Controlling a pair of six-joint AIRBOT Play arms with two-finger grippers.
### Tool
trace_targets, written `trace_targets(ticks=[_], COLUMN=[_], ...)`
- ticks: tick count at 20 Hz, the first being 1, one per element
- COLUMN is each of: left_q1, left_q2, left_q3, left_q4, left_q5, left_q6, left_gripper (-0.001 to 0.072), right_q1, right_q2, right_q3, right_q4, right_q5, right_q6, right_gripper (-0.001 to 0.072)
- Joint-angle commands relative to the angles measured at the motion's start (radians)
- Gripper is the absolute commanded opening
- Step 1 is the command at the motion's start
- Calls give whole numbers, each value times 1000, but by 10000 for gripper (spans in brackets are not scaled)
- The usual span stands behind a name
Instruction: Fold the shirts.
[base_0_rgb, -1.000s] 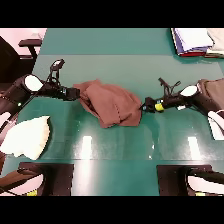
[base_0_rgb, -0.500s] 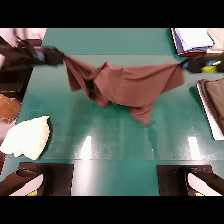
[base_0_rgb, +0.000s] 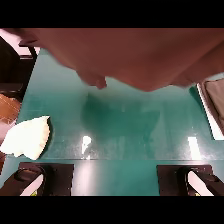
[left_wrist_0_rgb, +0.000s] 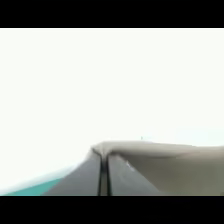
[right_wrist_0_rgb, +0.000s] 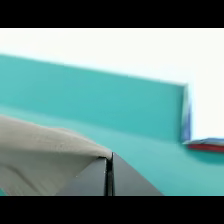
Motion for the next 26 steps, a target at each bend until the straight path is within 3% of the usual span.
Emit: trace_targets(ticks=[1, 6, 10, 15, 16, 17, 18, 19, 20, 23, 26], left_q1=[1, 1, 1, 1, 1, 1, 1, 2, 9, 67, 130], left_q2=[10, -210, -530, -885, -927, -950, -957, -956, -948, -901, -800], left_q3=[71, 71, 61, 14, 14, 14, 13, 14, 17, 22, -69], left_q4=[133, 336, 318, 301, 301, 300, 300, 300, 295, 193, 101], left_q5=[29, -91, -238, -299, -310, -311, -309, -307, -316, -431, -513], left_q6=[-7, -88, -115, -114, -114, -117, -124, -133, -133, -120, -82], left_gripper=[23, 24, 24, 27, 161, 525, 606, 604, 603, 603, 604], right_q1=[-85, 14, 150, 211, 211, 210, 204, 192, 176, 119, 78], right_q2=[-56, -185, -366, -615, -650, -679, -700, -716, -727, -713, -638], right_q3=[171, 22, -143, -232, -232, -232, -232, -231, -232, -233, -293], right_q4=[-7, -3, -39, -32, -24, -16, 3, 27, 60, 185, 183], right_q5=[113, 150, 136, 34, 13, -9, -23, -25, -23, 64, 140], right_q6=[42, 125, 171, 169, 169, 169, 169, 169, 159, 54, 30], right_gripper=[13, 13, 13, 14, 14, 15, 40, 258, 398, 396, 385])
